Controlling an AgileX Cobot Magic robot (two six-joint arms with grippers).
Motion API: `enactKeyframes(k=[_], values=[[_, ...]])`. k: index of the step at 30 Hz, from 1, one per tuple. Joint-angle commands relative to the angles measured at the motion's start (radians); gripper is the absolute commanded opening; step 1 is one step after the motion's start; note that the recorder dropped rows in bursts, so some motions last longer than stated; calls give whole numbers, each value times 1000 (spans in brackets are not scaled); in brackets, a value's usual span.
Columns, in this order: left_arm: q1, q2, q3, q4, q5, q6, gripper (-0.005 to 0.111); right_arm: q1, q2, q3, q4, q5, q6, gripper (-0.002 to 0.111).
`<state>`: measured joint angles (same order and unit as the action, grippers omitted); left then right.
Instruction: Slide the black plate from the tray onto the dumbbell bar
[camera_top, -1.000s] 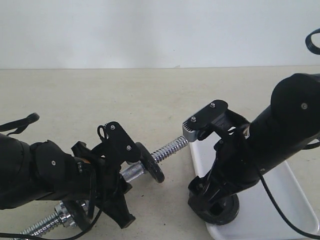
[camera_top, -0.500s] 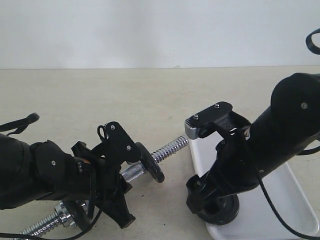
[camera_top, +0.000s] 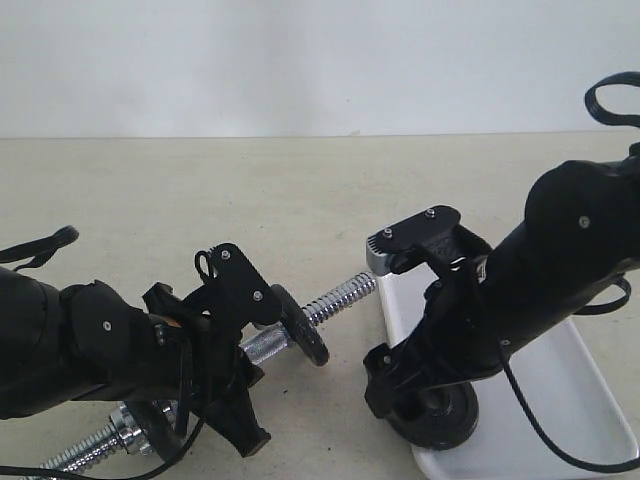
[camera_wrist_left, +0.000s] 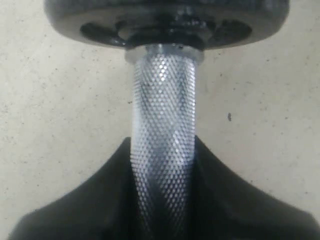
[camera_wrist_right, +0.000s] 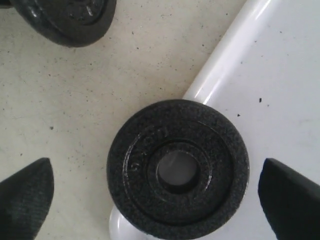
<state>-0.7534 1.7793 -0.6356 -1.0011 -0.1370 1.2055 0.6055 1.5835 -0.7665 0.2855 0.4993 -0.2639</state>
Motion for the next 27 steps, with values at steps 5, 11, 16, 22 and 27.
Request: enactKeyframes(k=[5, 11, 16, 22, 27], values=[[3, 8, 15, -4, 39, 16, 4, -8, 45, -4, -6, -25, -1, 105], [3, 8, 15, -4, 41, 16, 4, -8, 75, -4, -19, -36, -8, 105], [3, 8, 15, -4, 41, 16, 4, -8, 91, -4, -28, -47, -8, 105], [3, 8, 15, -4, 41, 16, 4, -8, 91, -4, -31, -66, -8, 105], [3, 8, 15, -4, 39, 16, 4, -8, 91, -4, -31, -72, -8, 105]])
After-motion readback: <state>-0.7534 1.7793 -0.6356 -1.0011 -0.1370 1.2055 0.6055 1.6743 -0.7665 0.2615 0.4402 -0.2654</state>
